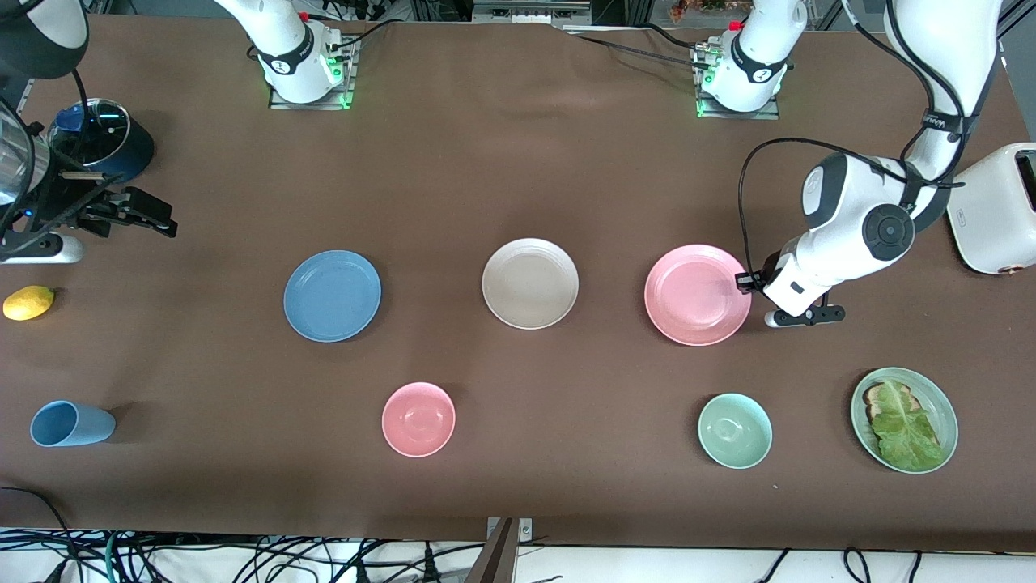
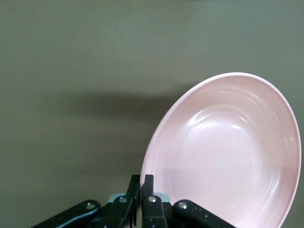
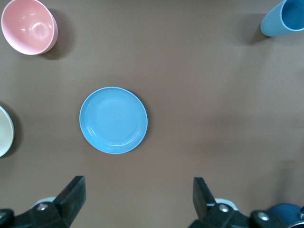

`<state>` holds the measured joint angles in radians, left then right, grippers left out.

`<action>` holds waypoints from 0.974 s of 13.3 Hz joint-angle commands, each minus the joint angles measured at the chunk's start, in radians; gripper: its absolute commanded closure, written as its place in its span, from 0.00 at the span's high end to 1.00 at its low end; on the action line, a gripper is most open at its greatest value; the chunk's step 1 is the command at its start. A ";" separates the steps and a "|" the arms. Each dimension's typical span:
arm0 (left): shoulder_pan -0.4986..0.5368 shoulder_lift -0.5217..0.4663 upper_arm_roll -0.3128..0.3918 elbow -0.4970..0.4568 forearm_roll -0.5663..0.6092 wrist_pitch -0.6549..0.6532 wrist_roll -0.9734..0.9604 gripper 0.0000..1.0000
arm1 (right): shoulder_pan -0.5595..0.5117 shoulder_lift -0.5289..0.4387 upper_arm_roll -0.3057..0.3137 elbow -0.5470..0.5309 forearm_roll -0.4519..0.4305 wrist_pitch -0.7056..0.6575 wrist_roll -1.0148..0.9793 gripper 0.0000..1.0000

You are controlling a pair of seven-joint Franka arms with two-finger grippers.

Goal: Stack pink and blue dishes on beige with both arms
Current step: 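Grip the pink plate rim with the left gripper and lift, then set the pink plate on the beige plate while the right gripper reaches the blue plate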

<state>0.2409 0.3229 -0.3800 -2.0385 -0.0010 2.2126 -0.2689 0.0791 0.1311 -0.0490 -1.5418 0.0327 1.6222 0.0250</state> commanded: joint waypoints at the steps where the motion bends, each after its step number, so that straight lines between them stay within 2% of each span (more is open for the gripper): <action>1: 0.002 -0.012 -0.046 0.087 -0.029 -0.106 -0.097 0.00 | -0.002 0.022 0.006 0.005 0.006 0.019 -0.008 1.00; 3: 0.000 -0.005 -0.089 0.109 -0.117 -0.096 -0.127 0.00 | -0.001 0.050 0.008 -0.026 0.006 0.054 -0.008 1.00; 7: -0.029 0.001 -0.189 0.081 -0.131 0.079 -0.330 0.00 | 0.005 0.056 0.017 -0.153 0.006 0.201 -0.008 1.00; 9: -0.104 0.001 -0.189 0.041 -0.119 0.178 -0.444 0.00 | 0.005 0.056 0.018 -0.220 0.006 0.270 -0.008 1.00; 13: -0.214 -0.018 -0.191 -0.109 -0.111 0.395 -0.547 0.00 | 0.005 0.064 0.029 -0.320 0.006 0.370 -0.010 1.00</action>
<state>0.0666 0.3323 -0.5719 -2.0738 -0.1155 2.5285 -0.7644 0.0857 0.2159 -0.0239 -1.7952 0.0330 1.9339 0.0247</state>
